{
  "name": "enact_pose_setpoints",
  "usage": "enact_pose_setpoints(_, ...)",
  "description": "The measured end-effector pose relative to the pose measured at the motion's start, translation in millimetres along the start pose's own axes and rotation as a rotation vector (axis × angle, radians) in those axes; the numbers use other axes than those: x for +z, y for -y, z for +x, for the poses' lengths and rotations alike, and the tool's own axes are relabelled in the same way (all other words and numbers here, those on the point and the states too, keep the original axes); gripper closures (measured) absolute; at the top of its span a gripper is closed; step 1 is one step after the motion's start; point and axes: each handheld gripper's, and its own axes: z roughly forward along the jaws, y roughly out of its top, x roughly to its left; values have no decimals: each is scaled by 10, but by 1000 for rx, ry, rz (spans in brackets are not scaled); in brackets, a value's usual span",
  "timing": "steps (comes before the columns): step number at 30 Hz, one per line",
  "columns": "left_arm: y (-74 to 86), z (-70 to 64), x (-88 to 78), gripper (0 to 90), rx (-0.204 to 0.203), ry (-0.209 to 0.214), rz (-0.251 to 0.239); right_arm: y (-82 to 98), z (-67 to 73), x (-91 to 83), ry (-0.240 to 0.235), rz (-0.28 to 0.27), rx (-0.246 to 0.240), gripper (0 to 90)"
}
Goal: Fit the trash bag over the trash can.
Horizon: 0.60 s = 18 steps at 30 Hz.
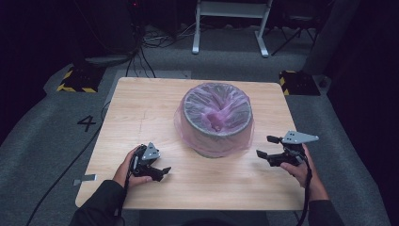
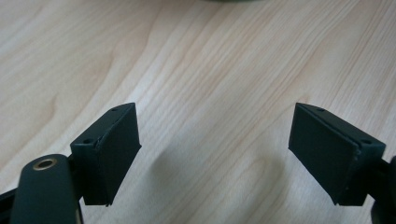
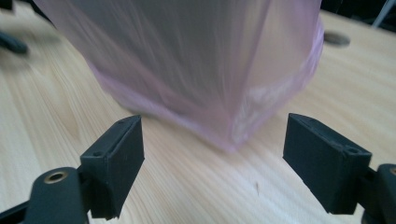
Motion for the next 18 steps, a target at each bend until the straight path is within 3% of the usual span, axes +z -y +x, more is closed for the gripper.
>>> enact_pose_setpoints(4, 51, 24, -2, 165, -18, -28, 6, -152, 62, -59, 36, 11, -15, 224)
enact_pose_setpoints(12, 80, 56, 18, 158, -36, -16, 0, -454, 100, -173, 63, -17, -38, 223)
enact_pose_setpoints(18, 113, 115, 41, 146, -77, 20, -15, -665, 95, -234, 78, -36, -56, 218)
